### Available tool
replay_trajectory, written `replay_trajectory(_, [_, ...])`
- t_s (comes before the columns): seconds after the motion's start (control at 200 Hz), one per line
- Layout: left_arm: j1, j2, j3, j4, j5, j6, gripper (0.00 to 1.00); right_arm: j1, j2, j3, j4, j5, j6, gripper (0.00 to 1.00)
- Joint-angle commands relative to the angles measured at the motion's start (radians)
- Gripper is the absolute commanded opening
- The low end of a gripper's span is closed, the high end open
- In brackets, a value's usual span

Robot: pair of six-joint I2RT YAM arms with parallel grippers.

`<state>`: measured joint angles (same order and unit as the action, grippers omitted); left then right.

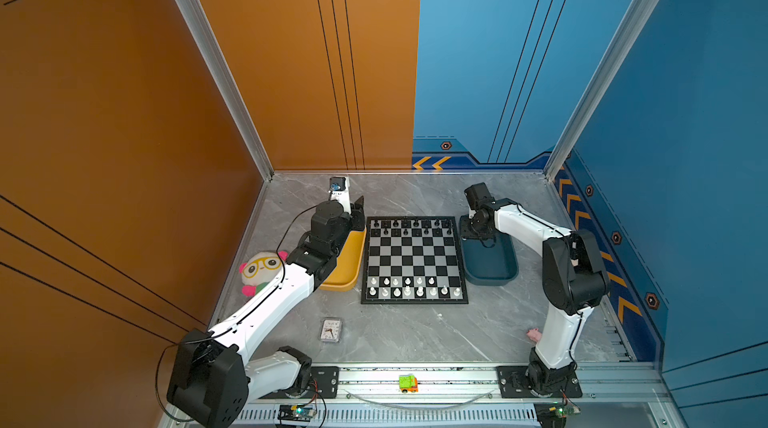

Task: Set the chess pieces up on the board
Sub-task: 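Lower the right gripper onto the next white pawn in the teal tray, then close the right gripper on the white pawn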

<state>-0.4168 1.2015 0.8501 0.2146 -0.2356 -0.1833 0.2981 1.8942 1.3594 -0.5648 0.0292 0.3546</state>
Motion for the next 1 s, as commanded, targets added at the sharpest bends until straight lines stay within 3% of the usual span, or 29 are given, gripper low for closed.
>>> replay_trajectory(0.0, [0.010,0.010,-0.003,0.012,-0.004,0.002,0.50,-0.001,0.030,0.030,0.009,-0.008,-0.008,0.34])
replay_trajectory(0.421, [0.016,0.015,-0.001,0.011,-0.004,0.003,0.50,-0.005,0.089,0.066,0.011,-0.025,-0.006,0.33])
replay_trajectory(0.996, [0.019,0.001,-0.007,0.009,-0.004,0.002,0.50,-0.008,0.108,0.063,0.005,-0.029,-0.003,0.22])
